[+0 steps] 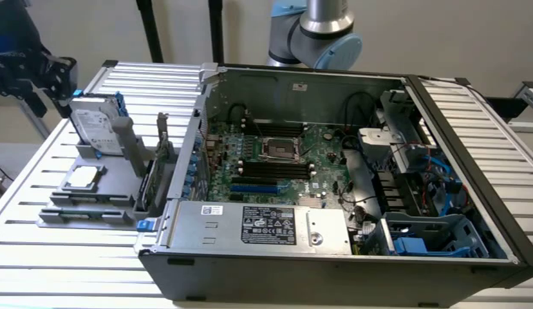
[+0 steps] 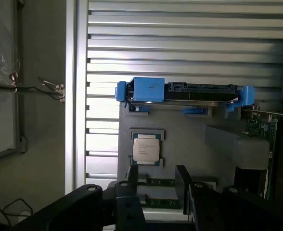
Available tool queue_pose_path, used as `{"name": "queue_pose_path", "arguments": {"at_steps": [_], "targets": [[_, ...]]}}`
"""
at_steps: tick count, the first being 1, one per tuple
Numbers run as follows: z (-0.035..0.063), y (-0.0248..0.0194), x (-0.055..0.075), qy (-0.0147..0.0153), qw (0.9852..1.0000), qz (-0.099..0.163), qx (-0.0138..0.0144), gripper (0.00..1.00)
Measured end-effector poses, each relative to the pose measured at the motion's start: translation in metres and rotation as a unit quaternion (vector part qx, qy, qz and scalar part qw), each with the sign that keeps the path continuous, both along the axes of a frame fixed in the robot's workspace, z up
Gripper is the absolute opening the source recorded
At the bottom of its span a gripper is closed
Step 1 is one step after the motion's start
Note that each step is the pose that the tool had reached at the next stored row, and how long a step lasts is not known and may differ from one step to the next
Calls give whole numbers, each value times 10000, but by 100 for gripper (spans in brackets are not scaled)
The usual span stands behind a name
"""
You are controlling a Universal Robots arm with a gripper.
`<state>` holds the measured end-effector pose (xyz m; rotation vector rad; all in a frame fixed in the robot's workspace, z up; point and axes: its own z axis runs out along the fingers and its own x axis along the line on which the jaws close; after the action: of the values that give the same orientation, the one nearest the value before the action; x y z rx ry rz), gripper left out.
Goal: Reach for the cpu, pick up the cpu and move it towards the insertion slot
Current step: 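Pick up the cpu and move it towards the insertion slot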
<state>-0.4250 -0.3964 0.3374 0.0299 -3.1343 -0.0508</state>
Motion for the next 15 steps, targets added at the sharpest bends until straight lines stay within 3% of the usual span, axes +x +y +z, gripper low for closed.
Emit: {"name": "queue_pose_path", "arguments": {"at_steps": [2,5,6,15], "targets": [[-1,1,0,0,10000,0,0,53],[-6,1,0,0,10000,0,0,59],[-14,1,0,-2,10000,-1,1,65],[-175,1,-8,-1,10000,-19,0,65]]}}
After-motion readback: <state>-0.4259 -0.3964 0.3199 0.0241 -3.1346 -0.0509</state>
